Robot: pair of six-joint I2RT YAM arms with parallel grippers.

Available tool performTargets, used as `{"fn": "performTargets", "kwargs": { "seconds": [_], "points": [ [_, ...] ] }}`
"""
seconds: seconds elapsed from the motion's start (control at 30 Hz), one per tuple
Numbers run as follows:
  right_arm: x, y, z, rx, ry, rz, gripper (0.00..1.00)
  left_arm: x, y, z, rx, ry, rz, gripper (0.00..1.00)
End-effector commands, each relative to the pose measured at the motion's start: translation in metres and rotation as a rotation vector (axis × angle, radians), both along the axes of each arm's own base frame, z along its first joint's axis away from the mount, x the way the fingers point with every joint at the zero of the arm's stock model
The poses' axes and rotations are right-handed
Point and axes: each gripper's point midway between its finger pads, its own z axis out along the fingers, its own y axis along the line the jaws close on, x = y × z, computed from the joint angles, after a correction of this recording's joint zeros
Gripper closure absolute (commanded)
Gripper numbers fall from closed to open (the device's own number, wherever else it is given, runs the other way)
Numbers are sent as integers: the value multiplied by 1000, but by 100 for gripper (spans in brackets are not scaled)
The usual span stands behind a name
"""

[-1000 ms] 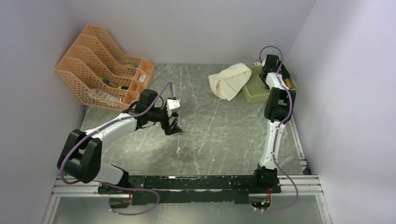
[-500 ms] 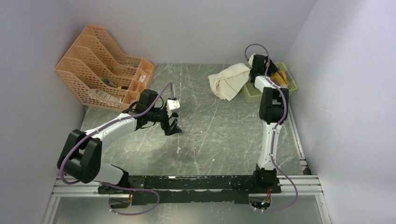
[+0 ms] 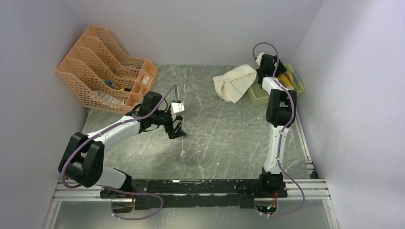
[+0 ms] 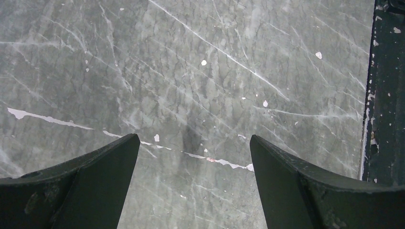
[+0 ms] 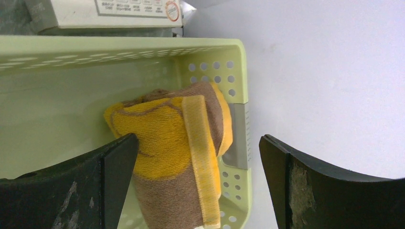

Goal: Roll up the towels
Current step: Place the towel at the center of the board, then pick up the towel at the center of the board.

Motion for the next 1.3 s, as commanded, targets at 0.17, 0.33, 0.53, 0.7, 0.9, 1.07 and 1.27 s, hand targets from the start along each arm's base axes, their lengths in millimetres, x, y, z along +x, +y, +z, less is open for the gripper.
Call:
{"fn": "performTargets", "kwargs": {
  "seconds": [0.17,0.33,0.53,0.7,0.9,1.07,1.27],
  "points": [
    [-1,-23,43,-28,-124,-69,0,-7,-5,2,-10,-2,-44,1],
    [-10,-32,48,-32,-156,-107,0,-7,-5,1,-7,-4,-43,1],
    [-7,12,138,58,-433,22,0,-4,-4,3,2,-17,-31,1],
    [-26,69,219,111,-705,89,0,5,1,11,12,-71,22,1],
    [-32,146,216,669,-662,139,0,12,1,27,-3,-106,61,1],
    [-39,189,150,1114,-422,160,0,23,0,41,-10,-57,137,1],
    [-45,208,91,1365,-269,88,0,27,1,56,-38,-62,190,1]
  ]
}}
